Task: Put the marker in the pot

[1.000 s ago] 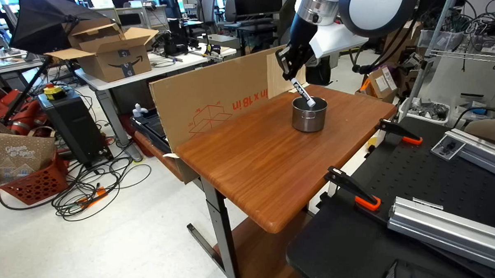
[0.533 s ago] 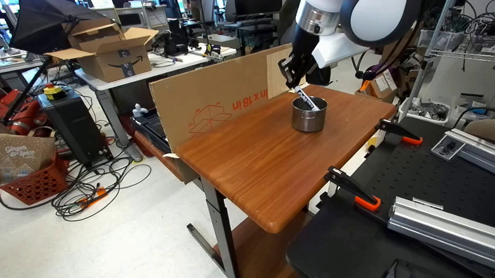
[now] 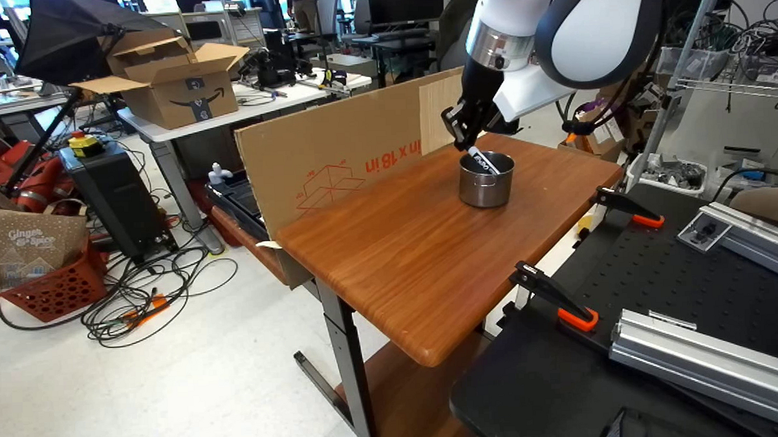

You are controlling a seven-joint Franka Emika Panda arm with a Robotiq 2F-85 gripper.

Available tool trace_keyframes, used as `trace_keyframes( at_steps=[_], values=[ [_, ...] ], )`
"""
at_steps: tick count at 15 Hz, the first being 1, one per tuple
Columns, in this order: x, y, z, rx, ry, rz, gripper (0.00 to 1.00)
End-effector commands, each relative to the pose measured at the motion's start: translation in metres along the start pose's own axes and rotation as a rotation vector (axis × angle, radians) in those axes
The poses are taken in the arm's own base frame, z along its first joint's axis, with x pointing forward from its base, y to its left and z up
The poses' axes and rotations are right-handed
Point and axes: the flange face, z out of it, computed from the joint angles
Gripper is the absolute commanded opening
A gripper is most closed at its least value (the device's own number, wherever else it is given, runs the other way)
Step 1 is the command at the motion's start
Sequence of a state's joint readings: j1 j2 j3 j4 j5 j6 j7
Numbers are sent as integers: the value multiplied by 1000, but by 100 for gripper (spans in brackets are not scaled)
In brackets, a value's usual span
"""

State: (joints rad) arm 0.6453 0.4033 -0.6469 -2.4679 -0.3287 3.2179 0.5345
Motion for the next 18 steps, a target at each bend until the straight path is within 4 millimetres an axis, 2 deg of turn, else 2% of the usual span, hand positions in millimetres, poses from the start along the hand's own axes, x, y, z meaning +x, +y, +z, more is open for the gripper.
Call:
trace_keyframes(
  at_steps=[1,7,11,15,18],
  values=[
    [1,-3,4,-17,-11,-10,52],
    [2,-2,2,-16,-21,-8,97],
    [6,1,-8,-6,-17,3,100],
    [15,8,-32,24,9,19,100],
    [20,15,-58,53,12,23,100]
  ],
)
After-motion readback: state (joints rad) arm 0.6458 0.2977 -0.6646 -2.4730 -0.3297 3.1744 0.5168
